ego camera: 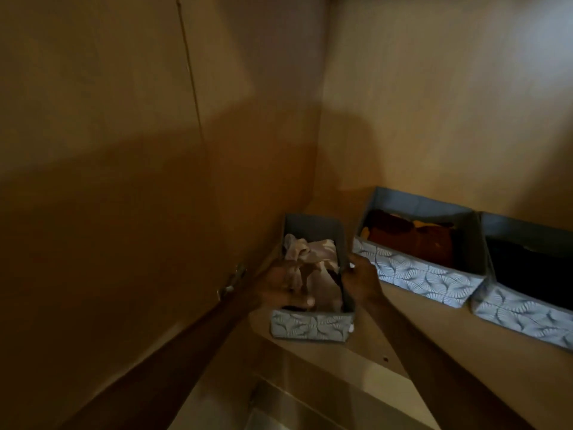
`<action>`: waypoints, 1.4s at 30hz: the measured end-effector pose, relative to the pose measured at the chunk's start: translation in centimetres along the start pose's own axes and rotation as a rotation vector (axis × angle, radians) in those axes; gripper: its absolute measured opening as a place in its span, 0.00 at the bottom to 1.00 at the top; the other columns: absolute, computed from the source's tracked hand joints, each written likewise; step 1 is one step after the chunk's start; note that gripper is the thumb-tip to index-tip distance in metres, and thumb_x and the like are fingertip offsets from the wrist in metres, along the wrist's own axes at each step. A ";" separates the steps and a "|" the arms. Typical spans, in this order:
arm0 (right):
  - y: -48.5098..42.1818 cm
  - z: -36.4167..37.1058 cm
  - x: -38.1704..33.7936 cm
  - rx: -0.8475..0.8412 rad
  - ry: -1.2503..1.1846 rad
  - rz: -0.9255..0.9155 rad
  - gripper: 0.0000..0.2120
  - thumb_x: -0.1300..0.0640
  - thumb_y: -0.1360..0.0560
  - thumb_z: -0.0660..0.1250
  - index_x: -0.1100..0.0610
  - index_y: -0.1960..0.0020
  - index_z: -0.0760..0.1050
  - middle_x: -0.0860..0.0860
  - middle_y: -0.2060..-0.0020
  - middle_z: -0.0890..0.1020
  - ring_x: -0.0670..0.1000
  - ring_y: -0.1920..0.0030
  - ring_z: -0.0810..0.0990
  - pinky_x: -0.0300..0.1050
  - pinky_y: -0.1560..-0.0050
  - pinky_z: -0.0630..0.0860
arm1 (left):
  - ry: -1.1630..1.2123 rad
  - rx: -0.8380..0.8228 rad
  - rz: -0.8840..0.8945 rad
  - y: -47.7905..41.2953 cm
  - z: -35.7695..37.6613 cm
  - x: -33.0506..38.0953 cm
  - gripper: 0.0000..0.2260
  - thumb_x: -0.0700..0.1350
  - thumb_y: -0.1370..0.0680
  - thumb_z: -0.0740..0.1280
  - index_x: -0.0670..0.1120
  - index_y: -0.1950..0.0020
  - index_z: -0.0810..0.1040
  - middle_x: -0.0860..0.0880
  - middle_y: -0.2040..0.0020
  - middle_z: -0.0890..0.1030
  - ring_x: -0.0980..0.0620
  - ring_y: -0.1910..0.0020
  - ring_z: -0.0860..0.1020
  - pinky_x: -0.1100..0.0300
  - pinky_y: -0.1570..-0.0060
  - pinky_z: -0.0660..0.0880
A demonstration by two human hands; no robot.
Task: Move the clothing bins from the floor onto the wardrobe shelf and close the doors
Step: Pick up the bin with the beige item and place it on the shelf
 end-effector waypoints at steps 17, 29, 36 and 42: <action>-4.1 4.6 3.0 -0.034 0.741 -0.487 0.43 0.60 0.28 0.70 0.55 0.21 0.48 0.61 0.22 0.47 0.67 0.23 0.46 0.61 0.27 0.61 | -0.962 0.589 0.002 -7.8 -0.1 -4.7 0.36 0.50 0.28 0.69 0.43 0.24 0.57 0.37 0.26 0.67 0.36 0.28 0.67 0.42 0.35 0.69; -9.6 4.5 2.8 0.150 1.086 -0.457 0.38 0.50 0.31 0.73 0.56 0.25 0.63 0.66 0.29 0.68 0.69 0.31 0.68 0.69 0.34 0.67 | -1.102 0.482 0.020 -15.3 -3.2 -3.4 0.43 0.53 0.36 0.75 0.39 0.27 0.61 0.36 0.29 0.71 0.36 0.31 0.71 0.40 0.35 0.70; -12.7 4.1 3.0 0.084 1.109 -0.358 0.40 0.48 0.32 0.73 0.53 0.25 0.60 0.66 0.28 0.67 0.70 0.29 0.65 0.71 0.34 0.65 | -1.151 0.440 0.018 -18.9 -4.0 -3.0 0.44 0.56 0.36 0.74 0.40 0.27 0.60 0.35 0.29 0.70 0.35 0.30 0.69 0.39 0.31 0.57; -14.9 4.1 2.9 0.097 1.090 -0.297 0.44 0.45 0.38 0.77 0.51 0.26 0.62 0.67 0.32 0.71 0.70 0.32 0.62 0.71 0.38 0.70 | -1.150 0.435 0.035 -21.0 -4.5 -2.8 0.52 0.58 0.43 0.77 0.40 0.27 0.58 0.34 0.29 0.70 0.33 0.30 0.68 0.39 0.30 0.54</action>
Point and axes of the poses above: each hand's wrist, its own y-axis away from the middle knuckle, its own z-axis out of the palm, x = y × z, the point moved 2 cm from there along -y, towards the middle knuckle
